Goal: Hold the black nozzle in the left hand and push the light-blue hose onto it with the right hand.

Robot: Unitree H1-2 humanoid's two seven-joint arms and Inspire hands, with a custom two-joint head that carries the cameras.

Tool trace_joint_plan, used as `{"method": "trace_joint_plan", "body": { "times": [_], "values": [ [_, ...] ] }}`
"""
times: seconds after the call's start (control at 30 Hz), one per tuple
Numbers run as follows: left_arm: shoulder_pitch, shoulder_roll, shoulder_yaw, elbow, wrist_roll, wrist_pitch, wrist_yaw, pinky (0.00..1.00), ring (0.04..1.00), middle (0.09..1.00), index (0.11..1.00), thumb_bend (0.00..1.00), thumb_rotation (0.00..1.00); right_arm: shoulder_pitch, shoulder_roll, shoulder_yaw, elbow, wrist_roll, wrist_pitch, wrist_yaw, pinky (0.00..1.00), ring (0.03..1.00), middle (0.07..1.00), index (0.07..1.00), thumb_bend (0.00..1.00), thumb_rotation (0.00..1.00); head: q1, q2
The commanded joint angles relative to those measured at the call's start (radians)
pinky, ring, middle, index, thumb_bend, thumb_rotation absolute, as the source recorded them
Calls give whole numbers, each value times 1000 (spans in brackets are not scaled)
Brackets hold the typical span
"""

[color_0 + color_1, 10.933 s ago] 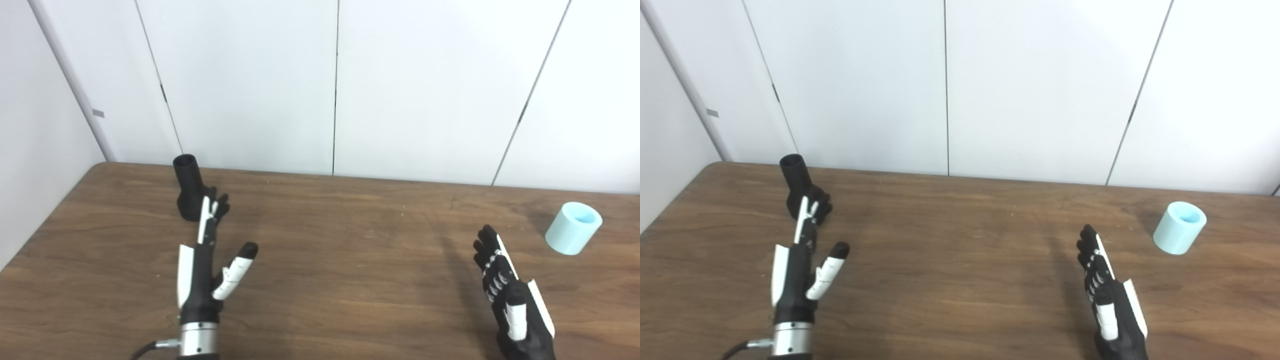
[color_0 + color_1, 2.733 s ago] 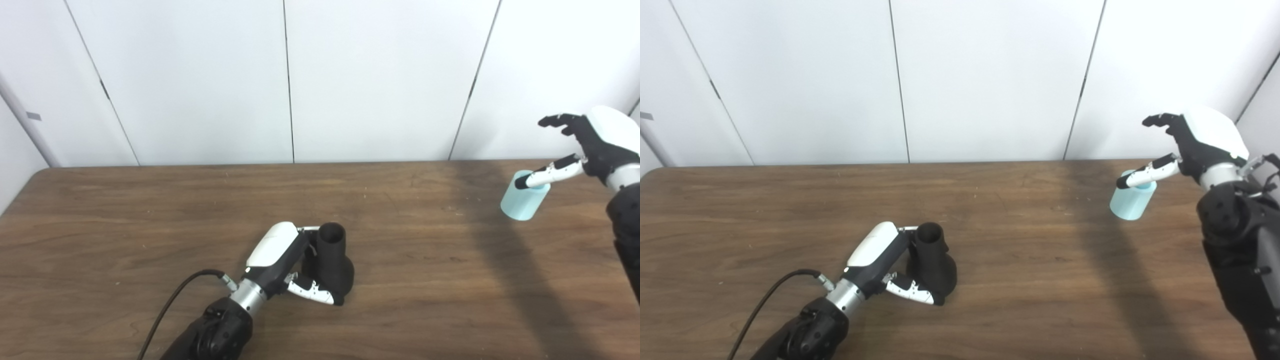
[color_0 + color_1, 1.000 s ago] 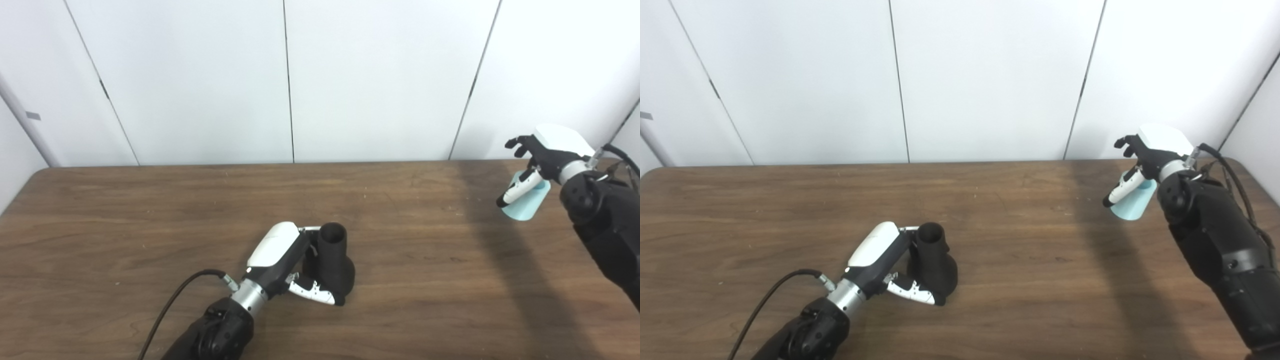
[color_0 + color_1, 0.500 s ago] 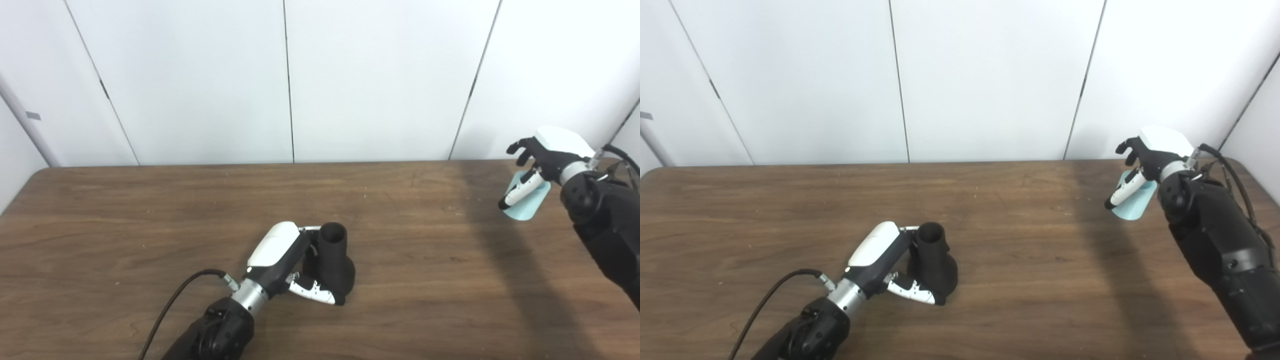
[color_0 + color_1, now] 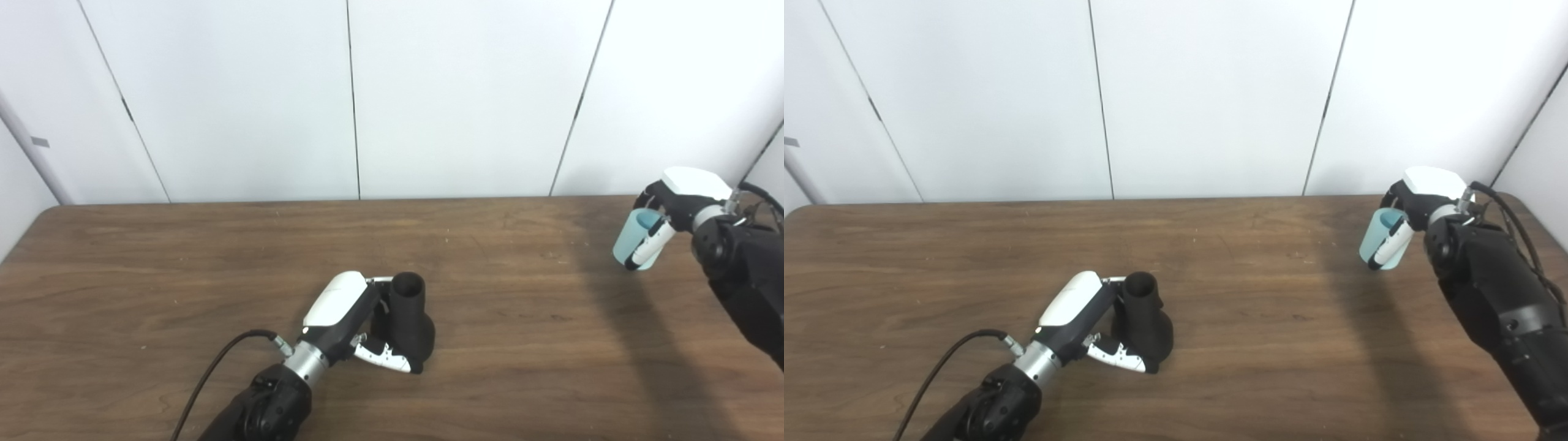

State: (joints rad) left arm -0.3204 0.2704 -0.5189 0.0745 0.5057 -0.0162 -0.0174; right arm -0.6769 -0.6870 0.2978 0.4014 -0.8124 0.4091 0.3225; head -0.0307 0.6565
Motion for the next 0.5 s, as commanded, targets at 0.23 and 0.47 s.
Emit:
{"method": "trace_joint_plan", "body": {
  "times": [0.23,0.47],
  "values": [
    [99,19,-76,92,39,132,-181,463,472,484,485,520,86,-80,-66,-25,-29,-19,-3,-19,422,587,704,692,1000,162,1,1],
    [101,22,-75,85,37,138,-184,463,472,484,485,520,86,-74,-59,-39,-42,-4,-22,-38,419,562,678,692,1000,159,0,2]
  ]
}}
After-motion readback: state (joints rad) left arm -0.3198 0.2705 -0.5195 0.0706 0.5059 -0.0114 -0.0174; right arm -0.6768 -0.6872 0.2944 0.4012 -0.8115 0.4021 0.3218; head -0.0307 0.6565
